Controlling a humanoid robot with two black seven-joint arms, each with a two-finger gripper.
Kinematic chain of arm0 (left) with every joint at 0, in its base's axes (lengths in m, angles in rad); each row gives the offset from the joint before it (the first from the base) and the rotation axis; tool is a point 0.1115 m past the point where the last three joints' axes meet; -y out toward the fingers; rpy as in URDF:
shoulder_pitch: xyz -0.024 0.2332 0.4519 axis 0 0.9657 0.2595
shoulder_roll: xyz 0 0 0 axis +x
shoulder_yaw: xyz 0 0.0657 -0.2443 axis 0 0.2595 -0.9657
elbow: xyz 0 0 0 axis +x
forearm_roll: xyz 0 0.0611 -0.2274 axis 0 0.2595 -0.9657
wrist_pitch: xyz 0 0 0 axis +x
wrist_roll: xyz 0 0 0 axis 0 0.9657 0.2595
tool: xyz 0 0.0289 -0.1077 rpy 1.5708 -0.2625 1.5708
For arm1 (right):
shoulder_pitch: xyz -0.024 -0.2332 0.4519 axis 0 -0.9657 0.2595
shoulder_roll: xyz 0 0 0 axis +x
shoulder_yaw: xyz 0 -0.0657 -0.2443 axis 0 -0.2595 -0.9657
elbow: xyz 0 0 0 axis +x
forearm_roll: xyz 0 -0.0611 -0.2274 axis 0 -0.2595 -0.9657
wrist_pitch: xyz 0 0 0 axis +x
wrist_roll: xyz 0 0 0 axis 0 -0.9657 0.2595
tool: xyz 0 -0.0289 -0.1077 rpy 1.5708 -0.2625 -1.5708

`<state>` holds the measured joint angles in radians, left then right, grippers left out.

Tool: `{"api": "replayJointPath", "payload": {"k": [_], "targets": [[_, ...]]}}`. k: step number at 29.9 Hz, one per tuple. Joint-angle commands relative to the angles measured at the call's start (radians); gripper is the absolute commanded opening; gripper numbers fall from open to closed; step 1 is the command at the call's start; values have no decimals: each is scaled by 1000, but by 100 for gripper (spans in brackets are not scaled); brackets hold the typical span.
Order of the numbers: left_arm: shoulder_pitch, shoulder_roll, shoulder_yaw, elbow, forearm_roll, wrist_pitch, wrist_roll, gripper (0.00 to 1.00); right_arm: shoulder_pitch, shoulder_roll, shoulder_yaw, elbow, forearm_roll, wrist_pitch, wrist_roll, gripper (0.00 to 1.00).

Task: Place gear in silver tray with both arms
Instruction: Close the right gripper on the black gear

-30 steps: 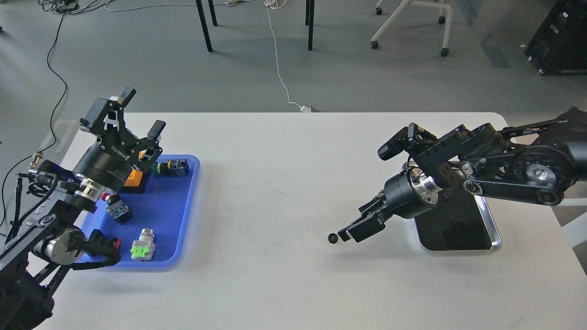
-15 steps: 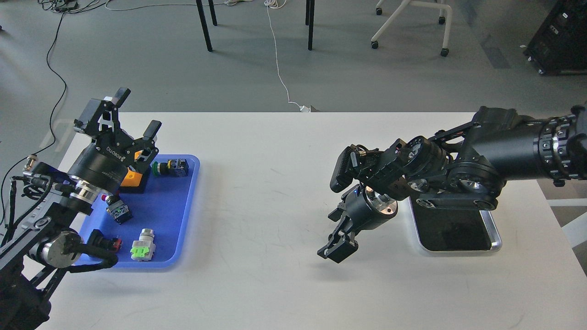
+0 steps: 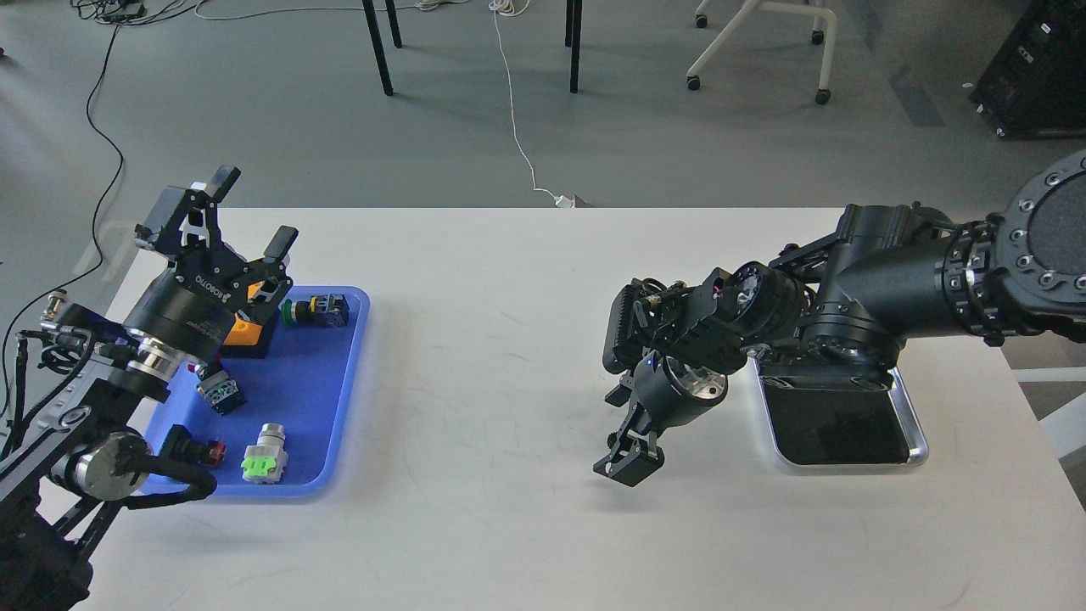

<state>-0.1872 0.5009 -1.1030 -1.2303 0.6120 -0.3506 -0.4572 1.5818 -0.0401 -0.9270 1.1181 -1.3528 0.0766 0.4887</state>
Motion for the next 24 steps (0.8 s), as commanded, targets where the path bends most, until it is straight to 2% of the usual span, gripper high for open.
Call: {"api": "replayJointPath", "payload": {"k": [1,3,11,24], "targets": [[2,-1,0,0,0,1,0,98,-6,0,-13,-1,3,-3,0,77],[5,1,0,-2,0,-1,0,98,-9,3,-13,-1,3,-8,0,67],[12,1,-5,-9,2,-1,0,98,-11,31,-16,-23,4,-12,0,57],[12,1,-8,-9,2,-1,0,98,-11,40,-45,-37,4,-11,0,57]]}}
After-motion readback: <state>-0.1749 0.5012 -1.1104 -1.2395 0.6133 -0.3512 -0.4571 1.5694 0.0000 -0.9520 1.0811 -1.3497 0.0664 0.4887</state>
